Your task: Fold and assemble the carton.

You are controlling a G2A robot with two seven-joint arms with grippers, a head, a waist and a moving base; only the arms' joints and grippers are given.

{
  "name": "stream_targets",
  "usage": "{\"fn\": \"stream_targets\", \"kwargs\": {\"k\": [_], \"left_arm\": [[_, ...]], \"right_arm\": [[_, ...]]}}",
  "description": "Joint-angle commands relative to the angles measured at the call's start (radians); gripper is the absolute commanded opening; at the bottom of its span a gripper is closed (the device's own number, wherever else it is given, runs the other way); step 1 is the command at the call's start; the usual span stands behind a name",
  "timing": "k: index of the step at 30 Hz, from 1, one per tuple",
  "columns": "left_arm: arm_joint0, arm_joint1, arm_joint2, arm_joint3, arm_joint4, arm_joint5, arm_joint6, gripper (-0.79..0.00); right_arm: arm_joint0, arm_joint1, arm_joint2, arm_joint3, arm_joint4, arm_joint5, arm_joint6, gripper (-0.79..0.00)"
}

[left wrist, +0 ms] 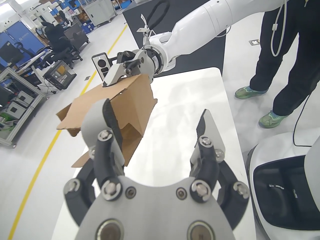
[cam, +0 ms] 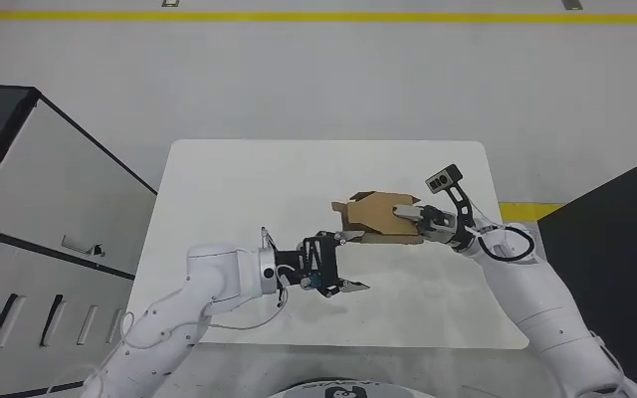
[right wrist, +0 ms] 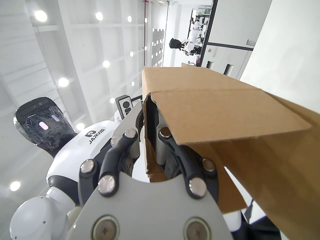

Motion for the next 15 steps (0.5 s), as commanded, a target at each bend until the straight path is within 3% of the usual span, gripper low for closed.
{"fn": "stream_targets", "kwargs": {"k": [1,15], "left_arm": [[-0.005,0.0,0.005,0.008,0.0,-0.002,0.0,-0.228],[-0.055,-0.007,0.063,0.038,0.004,-0.025,-0.009,-0.259]], "right_arm": [[0.001,-0.002,0.001,0.002,-0.003,0.002,-0.006,-0.785],[0.017,-0.016,-0.005,0.031,-0.015,0.019,-0.034,-0.785]]}}
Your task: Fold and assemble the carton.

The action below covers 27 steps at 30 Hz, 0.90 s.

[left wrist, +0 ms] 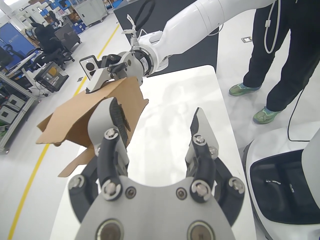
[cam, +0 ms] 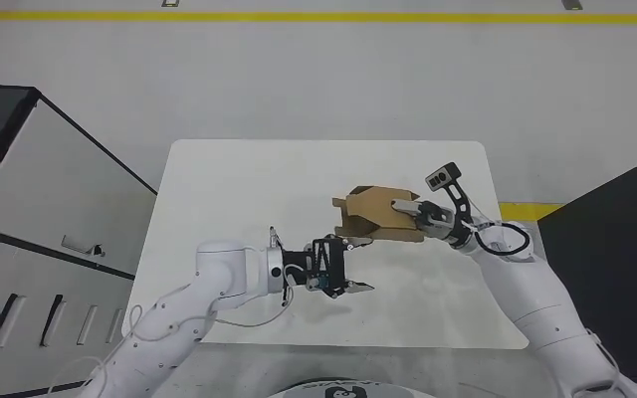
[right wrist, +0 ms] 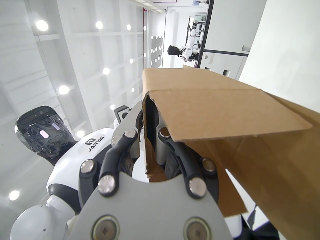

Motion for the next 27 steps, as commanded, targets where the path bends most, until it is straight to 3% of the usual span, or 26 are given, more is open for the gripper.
{"fn": "stream_targets", "kwargs": {"k": [1,15,27], "left_arm": [[-0.009,-0.002,0.012,0.003,0.004,-0.002,-0.005,-0.262],[-0.073,-0.017,0.079,0.04,0.0,0.016,-0.021,-0.265],[-0.024,0.005,-0.037,0.036,-0.023,0.036,-0.025,-0.249]], "right_arm": [[0.003,-0.002,-0.001,0.004,-0.001,0.002,-0.001,-0.785],[0.018,-0.016,-0.007,0.026,-0.001,0.013,0.016,-0.785],[0.022,-0.016,0.027,0.053,0.01,-0.001,0.115,-0.785]]}}
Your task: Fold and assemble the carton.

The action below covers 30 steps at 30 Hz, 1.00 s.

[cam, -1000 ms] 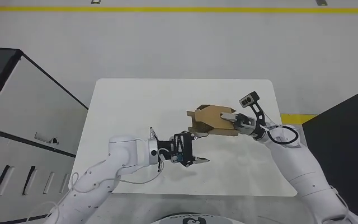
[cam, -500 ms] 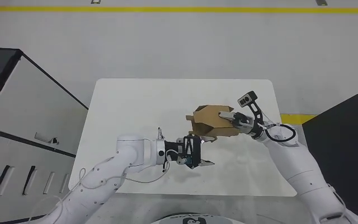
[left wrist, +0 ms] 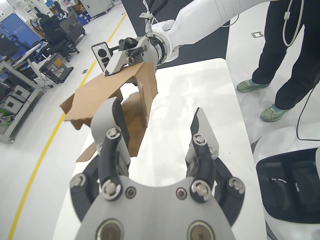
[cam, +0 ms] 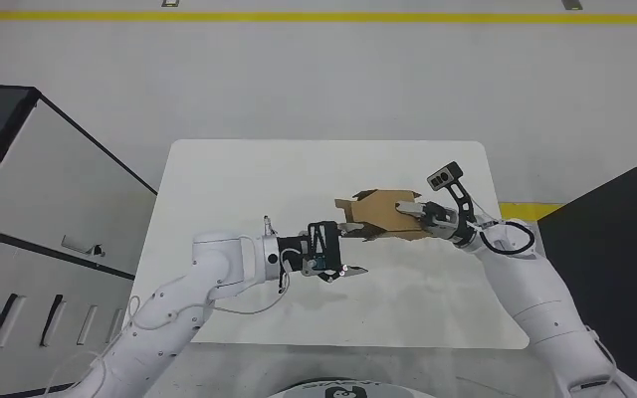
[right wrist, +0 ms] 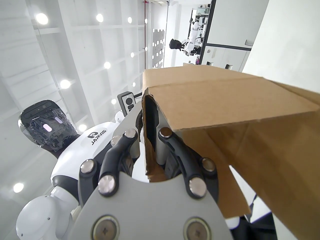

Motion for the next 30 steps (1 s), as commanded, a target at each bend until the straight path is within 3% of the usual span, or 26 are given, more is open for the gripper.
{"fn": "stream_targets", "kwargs": {"k": [1,15,17,18,22,24,25,30], "left_arm": [[0.007,0.002,-0.01,-0.005,0.002,0.003,0.0,-0.252],[0.014,0.01,-0.034,-0.006,0.014,0.001,-0.002,-0.277],[0.02,0.012,-0.043,-0.012,0.012,0.001,-0.002,-0.32],[0.022,0.013,-0.047,-0.014,0.012,0.0,-0.002,-0.394],[0.03,0.016,-0.057,-0.026,0.011,-0.002,-0.005,-0.529],[0.035,0.017,-0.063,-0.033,0.01,-0.003,-0.006,-0.659],[0.037,0.018,-0.067,-0.036,0.009,-0.001,-0.007,-0.785],[0.05,0.022,-0.095,-0.051,-0.003,0.013,0.014,-0.785]], "right_arm": [[0.0,0.0,0.003,0.001,0.0,-0.001,0.015,-0.785],[-0.001,0.0,0.027,0.016,-0.005,-0.003,0.099,-0.785],[-0.005,0.0,0.031,0.016,-0.008,-0.003,0.098,-0.785],[-0.006,0.0,0.032,0.015,-0.01,-0.003,0.098,-0.785],[-0.011,0.0,0.037,0.01,-0.024,-0.006,0.093,-0.785],[-0.014,0.0,0.04,0.007,-0.027,-0.007,0.09,-0.785],[-0.016,0.0,0.041,0.006,-0.028,-0.008,0.088,-0.785],[-0.025,-0.001,0.048,-0.002,-0.031,-0.023,0.091,-0.785]]}}
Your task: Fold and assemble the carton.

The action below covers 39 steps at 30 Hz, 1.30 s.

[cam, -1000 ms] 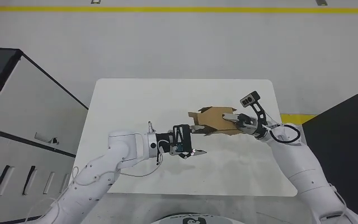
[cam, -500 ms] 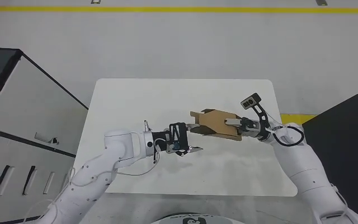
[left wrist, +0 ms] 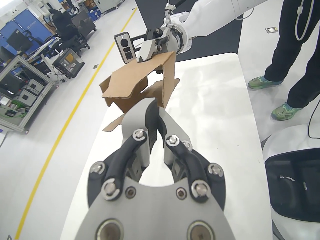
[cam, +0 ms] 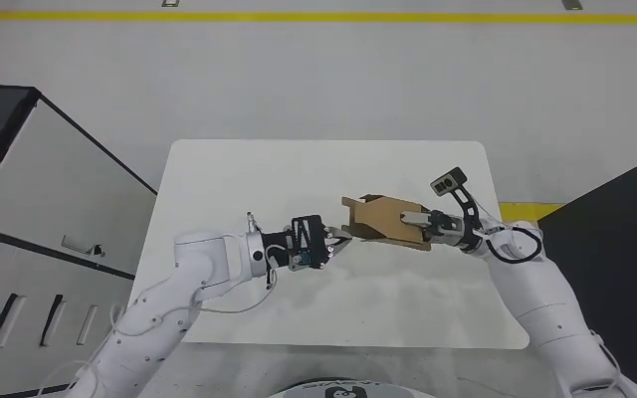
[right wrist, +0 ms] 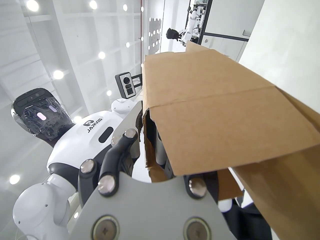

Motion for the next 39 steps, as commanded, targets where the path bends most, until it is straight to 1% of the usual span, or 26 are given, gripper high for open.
{"fn": "stream_targets", "kwargs": {"k": [1,6,9,13,19,25,30,39], "left_arm": [[0.005,0.0,-0.01,-0.002,-0.012,0.01,0.024,-0.785],[0.005,0.0,-0.01,-0.002,-0.012,0.01,0.024,-0.785],[0.011,-0.001,-0.01,0.005,-0.02,0.044,0.014,-0.785],[0.011,-0.002,-0.012,0.006,-0.031,0.066,-0.011,-0.785],[0.001,-0.002,-0.011,0.011,-0.037,0.061,-0.006,-0.785],[-0.019,-0.005,0.015,0.006,-0.05,0.026,0.006,-0.785],[-0.033,-0.008,0.037,0.0,-0.055,0.018,0.007,-0.785],[-0.059,-0.015,0.09,-0.015,-0.044,0.019,-0.031,-0.785]], "right_arm": [[-0.002,0.0,0.003,-0.002,0.001,-0.009,0.0,-0.785],[-0.002,0.0,0.003,-0.002,0.001,-0.009,0.0,-0.785],[-0.014,-0.001,0.005,-0.036,-0.02,-0.009,-0.044,-0.785],[-0.033,0.002,0.015,-0.069,-0.026,-0.008,-0.03,-0.785],[-0.044,0.003,0.023,-0.084,-0.036,-0.004,-0.017,-0.785],[-0.046,0.004,0.024,-0.091,-0.066,0.013,-0.027,-0.785],[-0.044,0.005,0.016,-0.094,-0.114,0.032,-0.046,-0.785],[-0.04,0.005,0.001,-0.105,-0.173,0.046,-0.062,-0.785]]}}
